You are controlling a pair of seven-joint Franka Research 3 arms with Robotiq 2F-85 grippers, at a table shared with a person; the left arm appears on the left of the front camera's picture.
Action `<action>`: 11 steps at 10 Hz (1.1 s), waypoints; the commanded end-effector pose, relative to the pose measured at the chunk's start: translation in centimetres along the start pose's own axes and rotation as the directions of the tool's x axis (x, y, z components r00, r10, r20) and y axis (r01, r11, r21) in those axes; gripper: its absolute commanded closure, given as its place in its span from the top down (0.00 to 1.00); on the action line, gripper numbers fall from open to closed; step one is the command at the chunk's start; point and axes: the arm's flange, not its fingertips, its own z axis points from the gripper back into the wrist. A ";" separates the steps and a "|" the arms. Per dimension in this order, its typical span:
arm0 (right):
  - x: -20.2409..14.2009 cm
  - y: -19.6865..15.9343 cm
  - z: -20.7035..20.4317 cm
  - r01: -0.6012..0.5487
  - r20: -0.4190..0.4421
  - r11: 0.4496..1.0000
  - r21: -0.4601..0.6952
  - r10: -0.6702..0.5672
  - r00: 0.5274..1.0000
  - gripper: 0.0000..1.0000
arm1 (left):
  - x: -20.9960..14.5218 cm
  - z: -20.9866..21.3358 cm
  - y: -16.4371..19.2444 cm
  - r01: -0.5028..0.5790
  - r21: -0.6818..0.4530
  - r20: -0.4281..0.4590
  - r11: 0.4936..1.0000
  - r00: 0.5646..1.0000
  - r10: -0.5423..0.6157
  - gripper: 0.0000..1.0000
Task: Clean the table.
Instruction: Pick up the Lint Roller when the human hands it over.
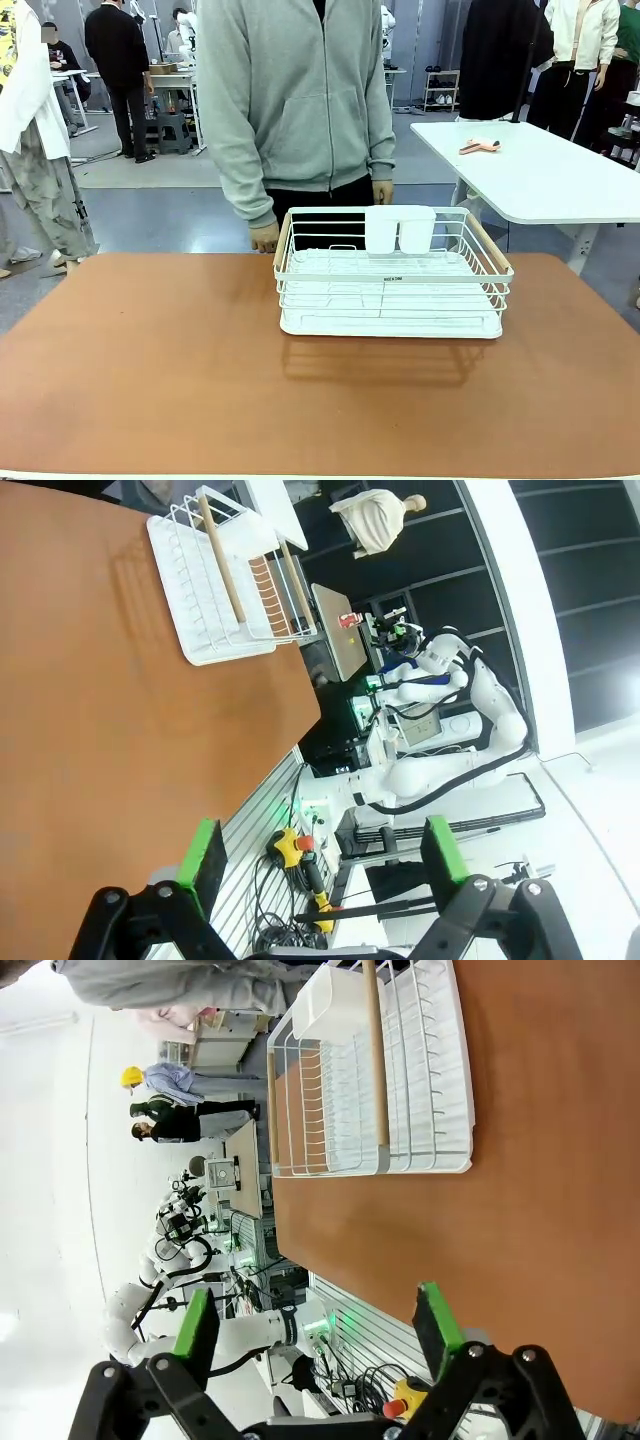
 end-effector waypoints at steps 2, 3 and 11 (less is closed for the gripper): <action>-0.3 0.2 0.3 -0.005 -0.003 1.000 0.002 0.005 1.000 1.00 | -0.4 0.4 -0.5 0.009 0.004 0.002 1.000 1.000 -0.009 1.00; -0.3 0.2 0.3 -0.005 -0.003 1.000 0.002 0.005 1.000 1.00 | -0.4 0.4 -0.5 0.009 0.004 0.002 1.000 1.000 -0.009 1.00; -0.3 0.2 0.3 -0.005 -0.003 1.000 0.002 0.005 1.000 1.00 | -0.4 0.4 -0.5 0.009 0.004 0.002 1.000 1.000 -0.009 1.00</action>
